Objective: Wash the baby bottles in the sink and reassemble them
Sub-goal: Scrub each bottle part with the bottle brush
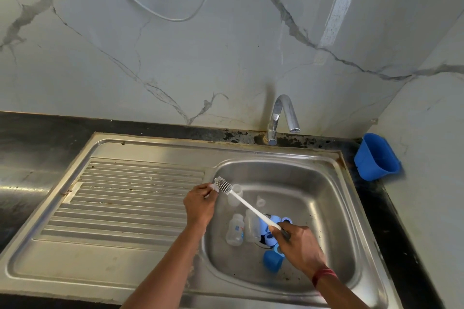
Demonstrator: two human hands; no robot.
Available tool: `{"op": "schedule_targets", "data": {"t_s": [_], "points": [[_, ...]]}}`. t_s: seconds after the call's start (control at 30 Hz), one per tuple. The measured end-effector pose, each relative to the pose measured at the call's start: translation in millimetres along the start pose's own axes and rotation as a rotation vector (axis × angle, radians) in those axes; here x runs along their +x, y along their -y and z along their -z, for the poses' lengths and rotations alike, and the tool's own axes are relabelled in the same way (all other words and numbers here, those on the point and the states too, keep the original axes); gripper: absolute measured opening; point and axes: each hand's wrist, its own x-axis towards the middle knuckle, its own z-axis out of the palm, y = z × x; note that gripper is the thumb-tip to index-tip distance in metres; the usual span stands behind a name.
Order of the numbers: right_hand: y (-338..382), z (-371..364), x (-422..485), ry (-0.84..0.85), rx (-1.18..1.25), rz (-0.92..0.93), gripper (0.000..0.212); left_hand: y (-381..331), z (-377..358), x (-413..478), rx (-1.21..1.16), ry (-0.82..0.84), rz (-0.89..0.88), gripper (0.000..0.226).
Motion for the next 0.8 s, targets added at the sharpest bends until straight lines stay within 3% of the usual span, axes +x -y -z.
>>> {"op": "schedule_targets", "data": {"t_s": [0.17,0.27,0.47,0.63,0.7,0.8], "points": [[19,4,1,-0.033,-0.061,-0.032,0.033,0,-6,-12,0.044,0.091,-0.069,0.010],[26,7,4,-0.035,0.039,-0.068,0.032,2,-8,-15,0.013,0.086,-0.045,0.010],[13,2,3,-0.018,0.119,-0.124,0.036,1,-5,-3,-0.318,0.028,0.213,0.013],[12,-4,5,-0.033,0.098,-0.080,0.047,-6,-6,-2,-0.511,0.068,0.328,0.030],[16,-5,2,-0.042,0.060,-0.054,0.050,-11,-5,-1,-0.607,0.035,0.387,0.022],[24,-2,-5,-0.009,0.027,-0.028,0.035,-17,-5,2,-0.750,-0.014,0.456,0.002]]}}
